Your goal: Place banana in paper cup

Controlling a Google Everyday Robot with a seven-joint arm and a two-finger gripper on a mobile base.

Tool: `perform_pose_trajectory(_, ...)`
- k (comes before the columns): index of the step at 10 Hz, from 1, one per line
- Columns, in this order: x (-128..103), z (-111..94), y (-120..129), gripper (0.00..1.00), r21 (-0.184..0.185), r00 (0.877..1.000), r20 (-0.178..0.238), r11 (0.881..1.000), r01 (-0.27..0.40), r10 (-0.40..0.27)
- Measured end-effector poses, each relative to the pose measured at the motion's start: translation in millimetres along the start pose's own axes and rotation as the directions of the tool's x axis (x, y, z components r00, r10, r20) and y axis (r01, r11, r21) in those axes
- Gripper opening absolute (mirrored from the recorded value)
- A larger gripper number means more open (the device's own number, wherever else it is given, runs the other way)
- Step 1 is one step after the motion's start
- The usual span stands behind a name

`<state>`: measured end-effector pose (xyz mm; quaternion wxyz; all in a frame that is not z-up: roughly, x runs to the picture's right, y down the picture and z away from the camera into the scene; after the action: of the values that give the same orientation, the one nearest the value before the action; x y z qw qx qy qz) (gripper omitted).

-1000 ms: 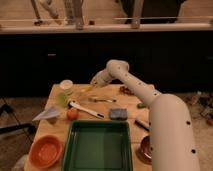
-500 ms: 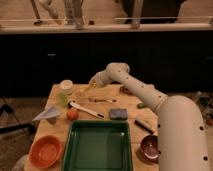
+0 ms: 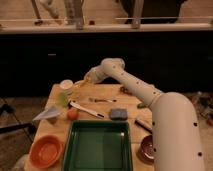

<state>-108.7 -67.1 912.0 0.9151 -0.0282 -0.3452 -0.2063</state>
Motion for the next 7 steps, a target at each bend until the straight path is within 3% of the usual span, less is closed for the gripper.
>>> perform_pose_trajectory(7, -22, 18, -29, 0.00, 0.010, 0.996, 0.037, 0.997, 0.076, -0.076)
